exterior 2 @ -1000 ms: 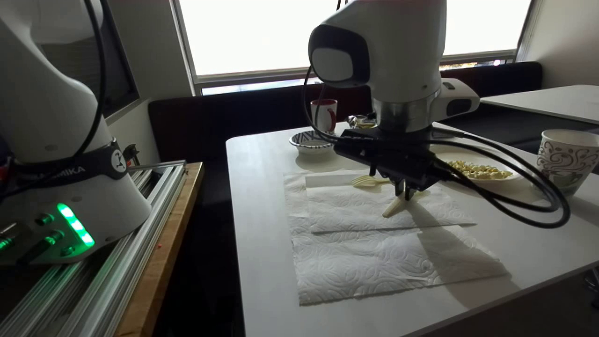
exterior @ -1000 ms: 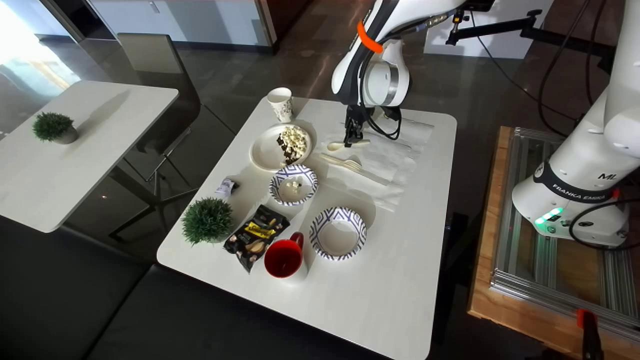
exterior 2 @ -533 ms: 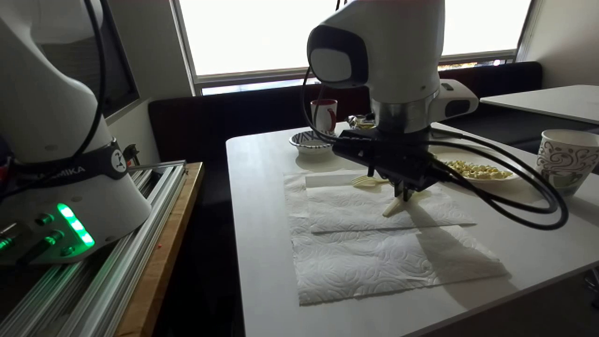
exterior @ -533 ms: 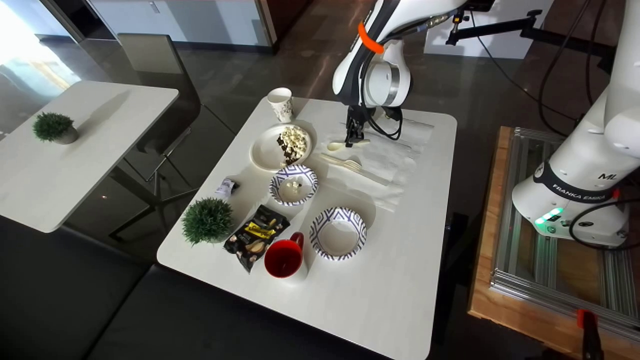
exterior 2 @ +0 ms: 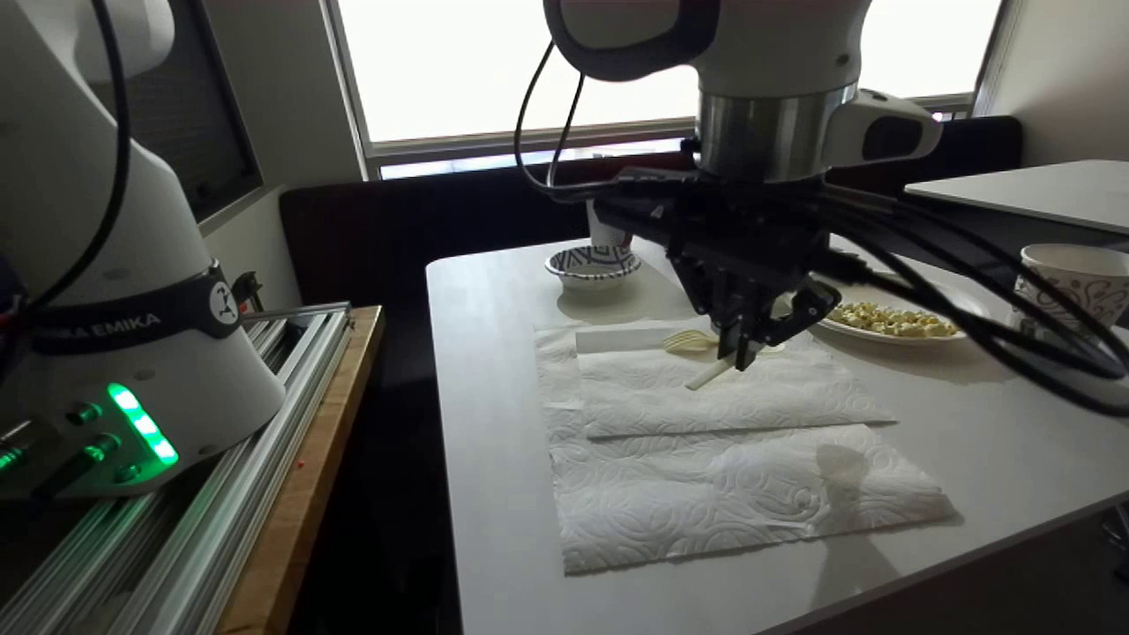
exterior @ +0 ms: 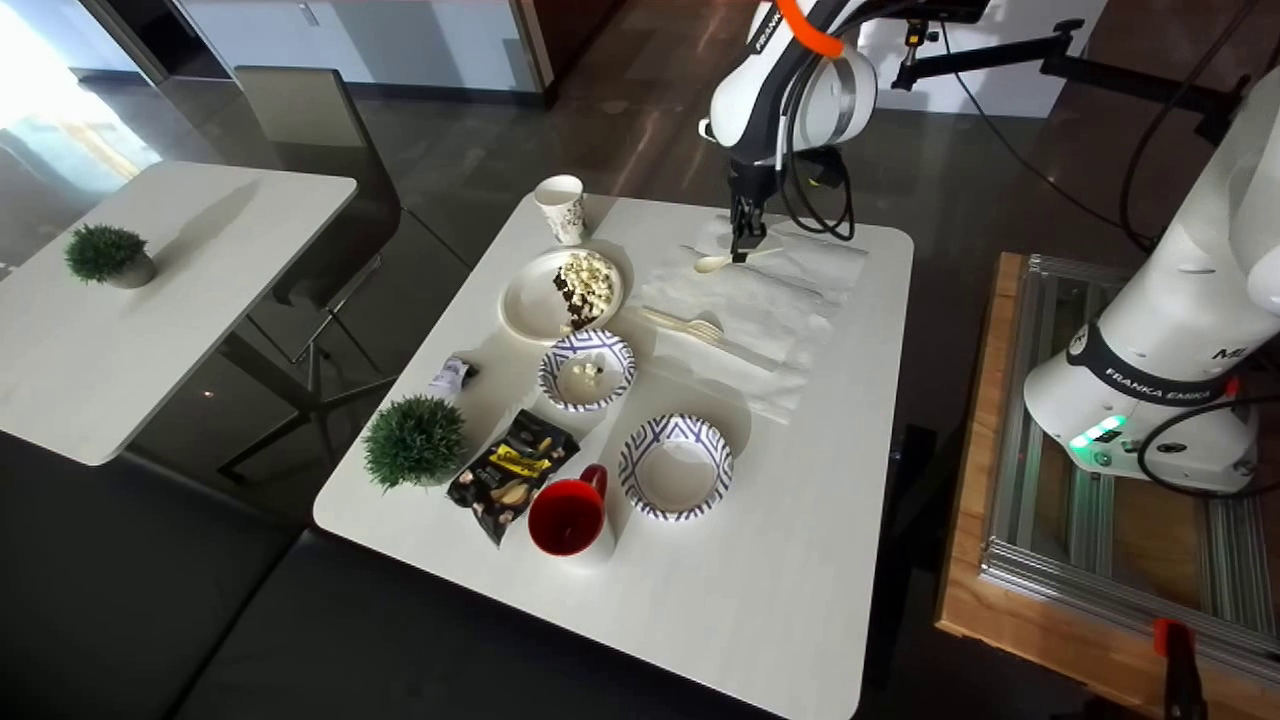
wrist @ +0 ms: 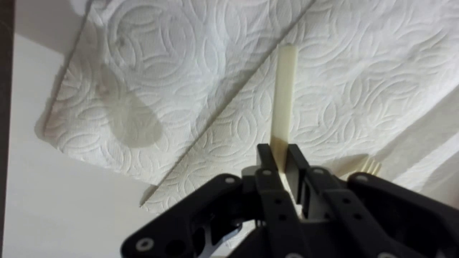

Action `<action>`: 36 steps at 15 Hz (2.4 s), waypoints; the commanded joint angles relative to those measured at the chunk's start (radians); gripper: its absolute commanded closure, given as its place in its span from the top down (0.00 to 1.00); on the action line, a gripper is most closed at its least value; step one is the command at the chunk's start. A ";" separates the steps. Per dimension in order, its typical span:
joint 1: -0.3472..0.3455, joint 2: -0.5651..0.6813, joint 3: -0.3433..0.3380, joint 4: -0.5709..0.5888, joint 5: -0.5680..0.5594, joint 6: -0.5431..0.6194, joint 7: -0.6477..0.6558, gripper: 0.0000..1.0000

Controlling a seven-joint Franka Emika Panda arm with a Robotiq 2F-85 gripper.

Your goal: Use the white spoon to place some contents from the white plate into the black and white bowl on the left.

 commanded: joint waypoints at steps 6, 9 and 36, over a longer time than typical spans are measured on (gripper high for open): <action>-0.077 -0.026 0.060 0.012 -0.132 -0.071 0.104 0.13; -0.089 -0.050 0.068 0.026 -0.182 -0.125 0.122 0.03; -0.057 0.260 0.183 0.664 -0.365 -0.745 0.887 0.13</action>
